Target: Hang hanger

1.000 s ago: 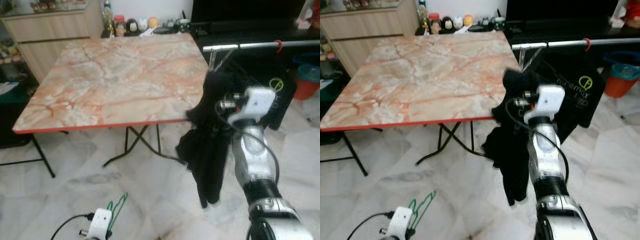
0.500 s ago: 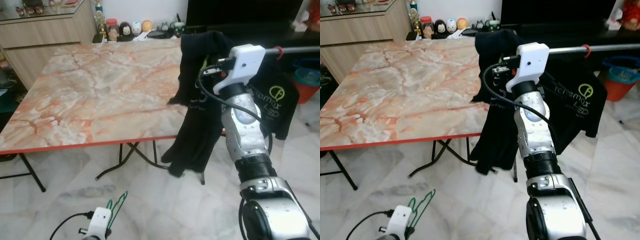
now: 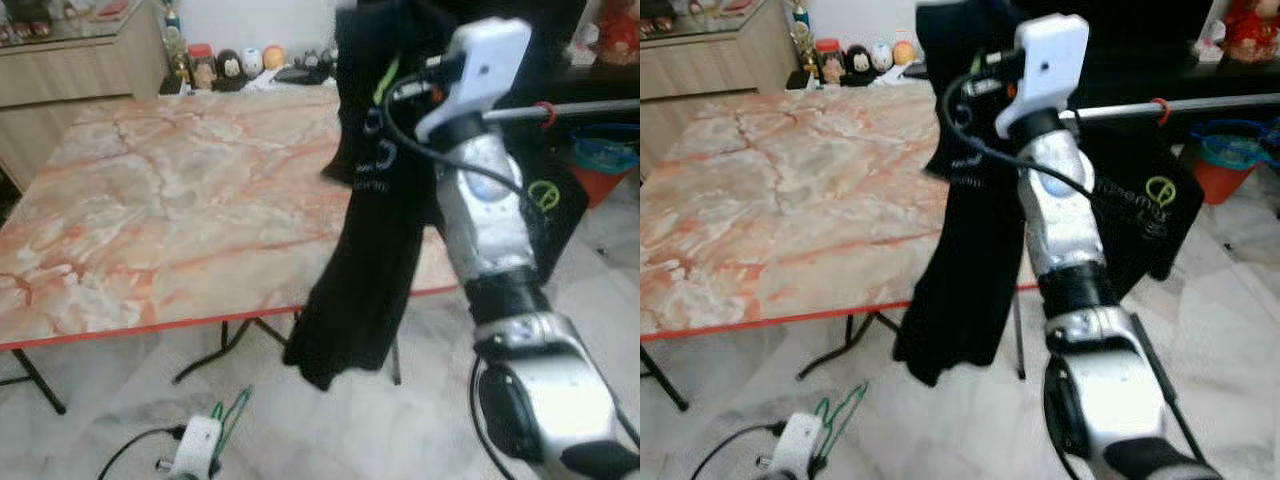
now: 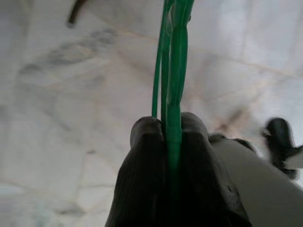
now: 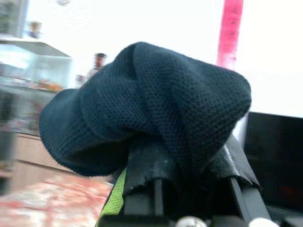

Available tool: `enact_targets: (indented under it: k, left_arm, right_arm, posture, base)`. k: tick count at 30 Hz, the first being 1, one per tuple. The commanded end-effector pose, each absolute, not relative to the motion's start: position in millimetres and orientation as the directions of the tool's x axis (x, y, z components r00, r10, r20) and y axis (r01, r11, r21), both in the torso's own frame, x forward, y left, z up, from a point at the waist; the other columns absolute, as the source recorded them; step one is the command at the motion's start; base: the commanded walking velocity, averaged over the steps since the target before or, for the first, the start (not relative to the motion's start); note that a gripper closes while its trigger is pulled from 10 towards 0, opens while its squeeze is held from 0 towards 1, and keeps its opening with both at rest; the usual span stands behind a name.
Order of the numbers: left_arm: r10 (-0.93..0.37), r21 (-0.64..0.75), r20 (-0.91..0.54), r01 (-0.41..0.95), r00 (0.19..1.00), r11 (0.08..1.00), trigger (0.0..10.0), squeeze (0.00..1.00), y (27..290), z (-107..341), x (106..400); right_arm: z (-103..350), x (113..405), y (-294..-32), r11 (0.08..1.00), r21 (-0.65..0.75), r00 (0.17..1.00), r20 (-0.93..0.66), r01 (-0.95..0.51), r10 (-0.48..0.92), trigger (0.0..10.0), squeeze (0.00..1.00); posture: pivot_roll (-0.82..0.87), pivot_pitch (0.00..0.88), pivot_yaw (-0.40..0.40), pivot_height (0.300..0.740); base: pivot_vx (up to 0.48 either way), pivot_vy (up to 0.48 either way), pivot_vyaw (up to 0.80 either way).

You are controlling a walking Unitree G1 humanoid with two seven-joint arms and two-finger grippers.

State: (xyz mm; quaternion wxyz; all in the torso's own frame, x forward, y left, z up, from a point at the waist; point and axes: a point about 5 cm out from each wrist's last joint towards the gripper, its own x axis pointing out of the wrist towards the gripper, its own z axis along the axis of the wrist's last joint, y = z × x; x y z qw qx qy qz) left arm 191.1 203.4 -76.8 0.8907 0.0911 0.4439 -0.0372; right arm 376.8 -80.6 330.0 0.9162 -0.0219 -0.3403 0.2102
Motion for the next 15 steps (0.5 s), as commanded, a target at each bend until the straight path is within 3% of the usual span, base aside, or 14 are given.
enact_targets:
  k: [1, 15]
  left_arm:
    - [0.014, 0.13, -0.805, 0.154, 0.593, 0.98, 10.0, 0.0, 202.5, -78.2, 189.0]
    - [0.012, 0.131, -0.808, 0.161, 0.589, 0.978, 10.0, 0.0, 202.6, -78.7, 188.0]
  right_arm:
    - [340.0, 377.9, -88.7, 0.919, -0.194, 0.668, 0.637, -0.344, 0.385, 10.0, 0.0]
    - [337.2, 382.4, -97.9, 0.925, -0.201, 0.684, 0.626, -0.321, 0.373, 10.0, 0.0]
  posture:
    - [-0.13, 0.0, 0.035, 0.74]
    - [-0.13, 0.0, 0.031, 0.74]
  base:
    - [0.304, 0.0, 0.0]
    - [0.302, 0.0, 0.0]
